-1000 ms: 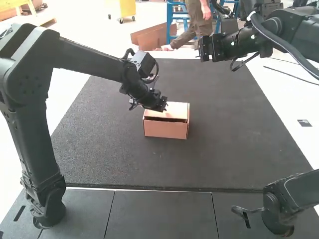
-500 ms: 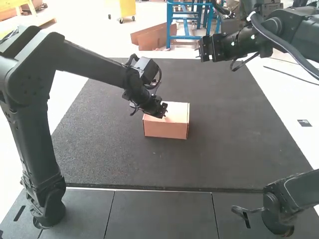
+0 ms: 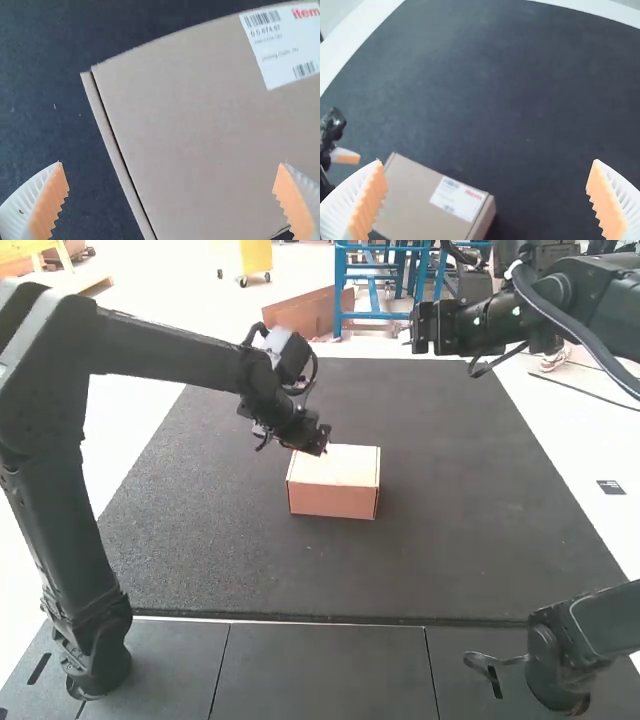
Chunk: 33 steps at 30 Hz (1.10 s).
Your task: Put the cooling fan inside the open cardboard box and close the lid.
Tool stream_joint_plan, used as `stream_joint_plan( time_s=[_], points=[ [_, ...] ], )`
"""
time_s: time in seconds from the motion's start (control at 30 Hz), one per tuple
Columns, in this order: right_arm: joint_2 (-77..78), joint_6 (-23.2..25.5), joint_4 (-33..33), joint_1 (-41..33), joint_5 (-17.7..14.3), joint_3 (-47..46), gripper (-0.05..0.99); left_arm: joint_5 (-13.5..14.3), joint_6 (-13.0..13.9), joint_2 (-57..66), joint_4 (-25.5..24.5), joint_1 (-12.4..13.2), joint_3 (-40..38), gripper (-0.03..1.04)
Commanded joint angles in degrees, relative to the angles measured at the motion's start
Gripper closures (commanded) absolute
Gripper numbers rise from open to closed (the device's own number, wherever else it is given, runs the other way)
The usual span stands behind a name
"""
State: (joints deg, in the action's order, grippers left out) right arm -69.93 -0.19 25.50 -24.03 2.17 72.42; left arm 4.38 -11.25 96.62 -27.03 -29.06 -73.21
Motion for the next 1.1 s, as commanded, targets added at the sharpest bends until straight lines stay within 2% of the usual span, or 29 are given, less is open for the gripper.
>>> stream_joint_plan(
  time_s=[0.0,0.07,0.2,0.27,0.33,0.37,0.5,0.57,0.63,0.73,0.87,0.97,1.07],
  points=[
    [1.46,3.53,-0.62,2.32,3.36,-0.88,0.02,-1.48,-0.44,-7.32,2.86,3.75,-5.72,0.04],
    [1.64,4.84,-0.62,3.82,4.07,-1.85,0.02,-1.48,-0.18,-9.17,4.97,5.77,-6.07,0.04],
    [1.64,14.25,-0.54,7.33,5.21,-2.9,0.02,-1.39,-0.44,-11.89,6.81,8.58,-4.84,0.04],
    [1.64,13.19,-0.8,9.27,4.33,-3.69,0.02,-1.39,-0.18,-12.86,6.55,9.63,-3.87,0.04],
    [1.9,5.99,-3.96,11.46,4.24,-5.63,0.02,-0.95,-0.09,-14.35,6.55,10.51,-2.38,0.04],
    [2.43,4.32,-6.51,12.52,4.42,-6.68,0.02,-0.87,-0.09,-15.23,6.81,11.13,-1.41,0.04],
    [5.95,4.32,-16.53,16.3,4.68,-11.6,0.02,-0.95,1.14,-21.03,13.14,13.24,4.92,0.04],
    [7.27,4.4,-19.08,18.14,5.12,-13.36,0.02,-1.13,1.67,-24.72,19.03,13.94,9.23,0.04],
    [8.14,4.49,-19.26,19.64,6.88,-14.68,0.02,-1.75,3.07,-28.24,24.04,13.94,13.53,0.04],
    [9.81,4.93,-21.37,21.57,8.11,-17.84,0.02,-1.75,3.07,-32.46,26.94,14.03,18.1,0.04],
    [13.07,5.46,-28.04,23.33,8.46,-24.0,0.02,-1.31,2.37,-37.82,28.52,14.47,23.73,0.04],
    [16.32,5.55,-32.7,24.38,8.37,-29.27,0.02,-1.13,2.72,-42.74,31.95,15.08,29.18,0.04],
    [19.22,7.22,-34.72,25.0,8.28,-33.05,0.02,-1.31,3.16,-47.75,35.64,15.61,34.8,0.04]
  ],
)
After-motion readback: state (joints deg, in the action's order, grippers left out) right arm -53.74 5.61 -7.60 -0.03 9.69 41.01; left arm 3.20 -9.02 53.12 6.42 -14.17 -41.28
